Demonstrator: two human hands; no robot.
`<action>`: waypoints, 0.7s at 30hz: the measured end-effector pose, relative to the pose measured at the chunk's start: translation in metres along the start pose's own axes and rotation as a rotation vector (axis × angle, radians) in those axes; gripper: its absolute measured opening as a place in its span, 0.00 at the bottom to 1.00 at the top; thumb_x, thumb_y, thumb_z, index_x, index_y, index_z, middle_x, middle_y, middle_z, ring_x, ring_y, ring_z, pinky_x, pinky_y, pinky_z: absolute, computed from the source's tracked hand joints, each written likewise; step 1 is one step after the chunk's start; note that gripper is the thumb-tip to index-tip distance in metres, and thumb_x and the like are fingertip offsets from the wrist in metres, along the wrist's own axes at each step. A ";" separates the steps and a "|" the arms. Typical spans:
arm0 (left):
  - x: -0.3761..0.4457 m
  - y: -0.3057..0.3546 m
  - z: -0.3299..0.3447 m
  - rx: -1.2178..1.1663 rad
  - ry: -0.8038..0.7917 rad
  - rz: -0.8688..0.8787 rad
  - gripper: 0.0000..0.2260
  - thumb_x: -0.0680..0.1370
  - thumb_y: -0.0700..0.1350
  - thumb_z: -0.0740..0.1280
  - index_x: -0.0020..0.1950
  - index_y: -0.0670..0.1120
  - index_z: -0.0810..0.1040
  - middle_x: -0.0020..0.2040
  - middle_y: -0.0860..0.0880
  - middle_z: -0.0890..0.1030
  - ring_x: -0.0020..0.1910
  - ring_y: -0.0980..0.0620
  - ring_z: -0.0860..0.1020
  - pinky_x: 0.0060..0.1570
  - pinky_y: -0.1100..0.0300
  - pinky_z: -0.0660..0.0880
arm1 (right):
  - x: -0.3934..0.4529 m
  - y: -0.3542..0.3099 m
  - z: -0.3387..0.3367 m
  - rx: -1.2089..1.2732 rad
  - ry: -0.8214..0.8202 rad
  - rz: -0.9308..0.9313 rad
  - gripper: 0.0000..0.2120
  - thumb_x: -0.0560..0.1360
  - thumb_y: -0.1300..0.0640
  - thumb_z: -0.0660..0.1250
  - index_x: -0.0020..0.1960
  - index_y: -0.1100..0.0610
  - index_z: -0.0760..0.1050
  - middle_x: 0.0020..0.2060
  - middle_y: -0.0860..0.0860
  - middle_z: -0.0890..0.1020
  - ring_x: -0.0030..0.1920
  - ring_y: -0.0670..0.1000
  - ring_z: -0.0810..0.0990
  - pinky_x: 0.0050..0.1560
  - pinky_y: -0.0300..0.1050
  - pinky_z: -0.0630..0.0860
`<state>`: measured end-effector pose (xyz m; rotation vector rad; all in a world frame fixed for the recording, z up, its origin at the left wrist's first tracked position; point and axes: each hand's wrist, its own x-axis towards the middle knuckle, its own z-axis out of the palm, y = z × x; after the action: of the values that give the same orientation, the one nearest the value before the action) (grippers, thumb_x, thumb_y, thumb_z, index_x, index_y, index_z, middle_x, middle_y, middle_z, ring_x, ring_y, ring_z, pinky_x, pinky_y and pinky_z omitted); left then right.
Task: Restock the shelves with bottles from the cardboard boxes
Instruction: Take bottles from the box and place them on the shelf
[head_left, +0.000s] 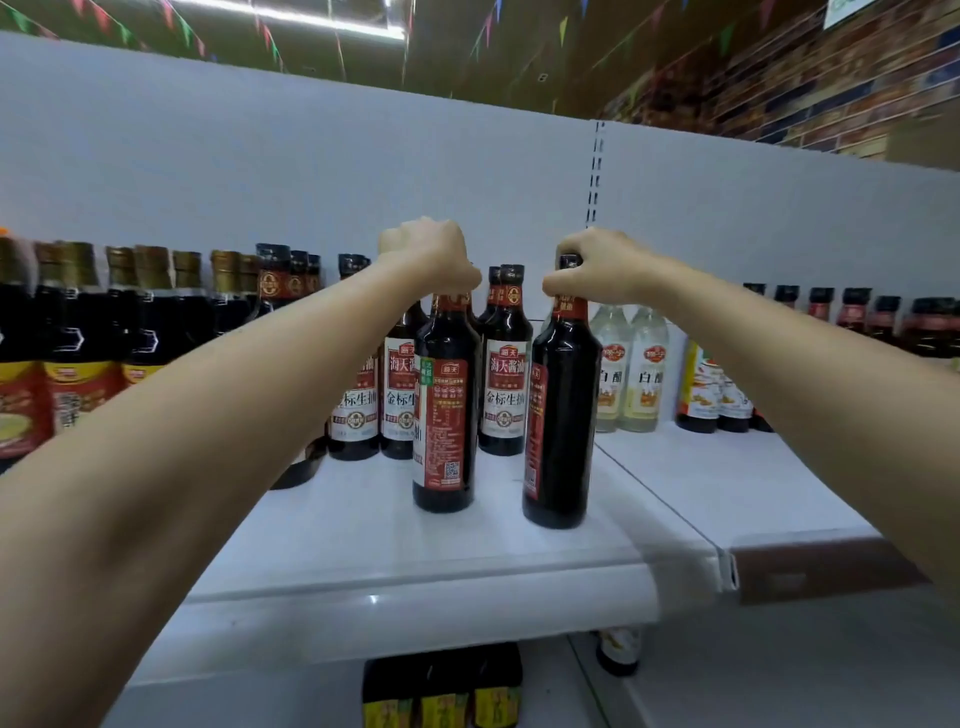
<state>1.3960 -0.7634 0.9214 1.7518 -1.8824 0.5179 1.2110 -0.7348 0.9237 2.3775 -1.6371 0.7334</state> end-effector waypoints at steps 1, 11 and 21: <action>0.002 -0.001 0.002 0.009 -0.003 0.006 0.13 0.75 0.47 0.62 0.32 0.45 0.65 0.30 0.50 0.67 0.28 0.51 0.65 0.29 0.63 0.59 | 0.003 0.001 0.001 0.011 -0.008 0.005 0.11 0.76 0.51 0.64 0.45 0.59 0.72 0.37 0.52 0.74 0.34 0.48 0.69 0.34 0.43 0.65; 0.005 -0.004 0.009 0.111 0.125 0.148 0.05 0.74 0.41 0.63 0.43 0.43 0.67 0.32 0.48 0.66 0.33 0.49 0.66 0.28 0.61 0.59 | 0.000 0.011 0.015 0.174 0.019 0.038 0.25 0.75 0.44 0.67 0.66 0.54 0.65 0.52 0.51 0.74 0.50 0.52 0.73 0.47 0.46 0.69; 0.005 0.000 -0.008 0.653 -0.051 -0.048 0.20 0.78 0.61 0.55 0.47 0.47 0.76 0.33 0.48 0.68 0.30 0.51 0.66 0.27 0.60 0.57 | 0.001 0.031 0.030 0.806 0.070 0.091 0.20 0.70 0.55 0.75 0.57 0.59 0.71 0.55 0.57 0.79 0.57 0.57 0.79 0.61 0.56 0.75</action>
<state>1.3967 -0.7631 0.9307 2.2127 -1.8161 1.1790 1.1920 -0.7601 0.8937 2.7031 -1.6265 1.7425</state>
